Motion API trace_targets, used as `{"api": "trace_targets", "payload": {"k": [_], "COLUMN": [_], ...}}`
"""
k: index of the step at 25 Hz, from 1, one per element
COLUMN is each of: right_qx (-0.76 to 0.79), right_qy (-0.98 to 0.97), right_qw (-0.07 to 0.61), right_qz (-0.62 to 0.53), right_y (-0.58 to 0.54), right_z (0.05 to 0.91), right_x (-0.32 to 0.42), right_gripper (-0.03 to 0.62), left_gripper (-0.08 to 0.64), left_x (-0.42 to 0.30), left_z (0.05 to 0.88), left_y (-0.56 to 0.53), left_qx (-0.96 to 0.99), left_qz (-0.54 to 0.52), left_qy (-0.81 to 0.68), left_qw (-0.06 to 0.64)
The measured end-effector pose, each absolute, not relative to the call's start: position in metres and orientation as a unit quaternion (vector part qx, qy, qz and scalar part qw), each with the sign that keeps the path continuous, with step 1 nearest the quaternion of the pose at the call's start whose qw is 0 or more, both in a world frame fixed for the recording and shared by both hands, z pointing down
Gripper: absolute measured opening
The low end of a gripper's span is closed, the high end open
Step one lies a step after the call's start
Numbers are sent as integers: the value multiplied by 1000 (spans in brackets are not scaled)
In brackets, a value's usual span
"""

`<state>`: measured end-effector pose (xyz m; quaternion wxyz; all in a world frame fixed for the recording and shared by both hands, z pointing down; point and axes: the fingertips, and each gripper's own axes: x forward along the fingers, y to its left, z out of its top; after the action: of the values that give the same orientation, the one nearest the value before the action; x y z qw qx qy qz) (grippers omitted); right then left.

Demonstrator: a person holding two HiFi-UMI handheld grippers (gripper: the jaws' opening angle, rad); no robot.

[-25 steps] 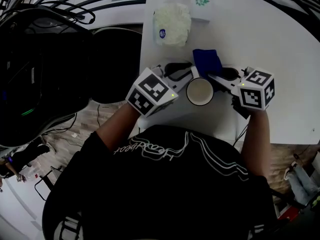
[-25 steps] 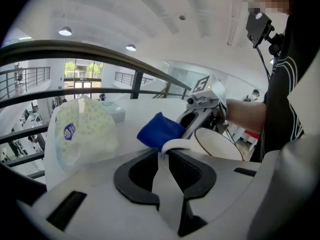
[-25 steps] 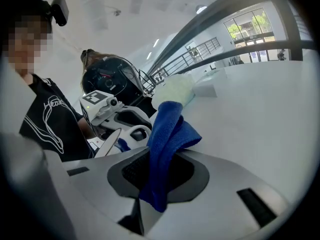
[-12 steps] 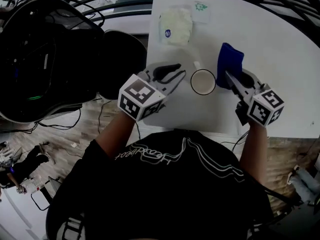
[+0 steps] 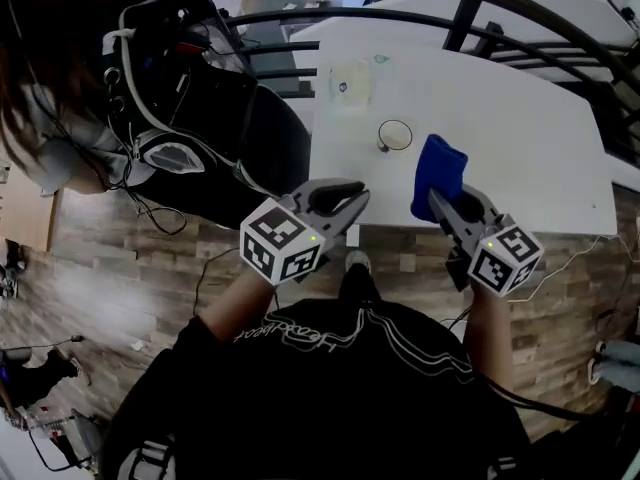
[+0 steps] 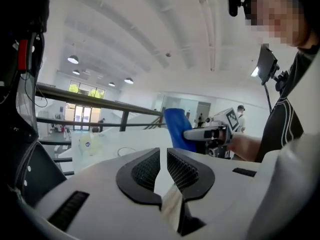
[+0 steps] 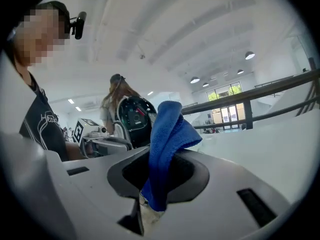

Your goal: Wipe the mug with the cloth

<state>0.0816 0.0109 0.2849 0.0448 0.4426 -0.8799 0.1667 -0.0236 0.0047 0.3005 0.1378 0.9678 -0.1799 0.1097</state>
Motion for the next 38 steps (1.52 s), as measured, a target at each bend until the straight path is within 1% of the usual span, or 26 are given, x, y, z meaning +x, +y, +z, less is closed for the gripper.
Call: {"api": "trace_targets", "payload": {"k": [5,7,10,14,21,28,38], "right_qx": [422,416,409,405,396,409,409], "right_qy": [-895,-898,-899,-902,-905,-897,-897], "right_qw": [18,13,9,14,23,19,20], "right_qz": [146,145,154,150,154,168,164], "right_y": [107,135,163,187,199,205,212], "right_z": [234,225,219,212,213,219,224], "right_x": [32,17,4,-1,-14,16,19], "right_gripper": [64,64,64,64,64,64,64], "left_gripper": [17,9,9,9,9,9,9], "left_x": [-51,-60,-67,-66,-68,-42,-38], "left_z": [235,214,195,182,190,197,203], "left_y": [95,120,145,167,181,186,193], "left_qx": [977,979,979,981,981,978,977], "left_qz": [77,63,56,50,57,64,65], "left_qy": [-163,-159,-155,-153,-153,-158,-161], "left_qw": [113,114,120,105,103,119,122]}}
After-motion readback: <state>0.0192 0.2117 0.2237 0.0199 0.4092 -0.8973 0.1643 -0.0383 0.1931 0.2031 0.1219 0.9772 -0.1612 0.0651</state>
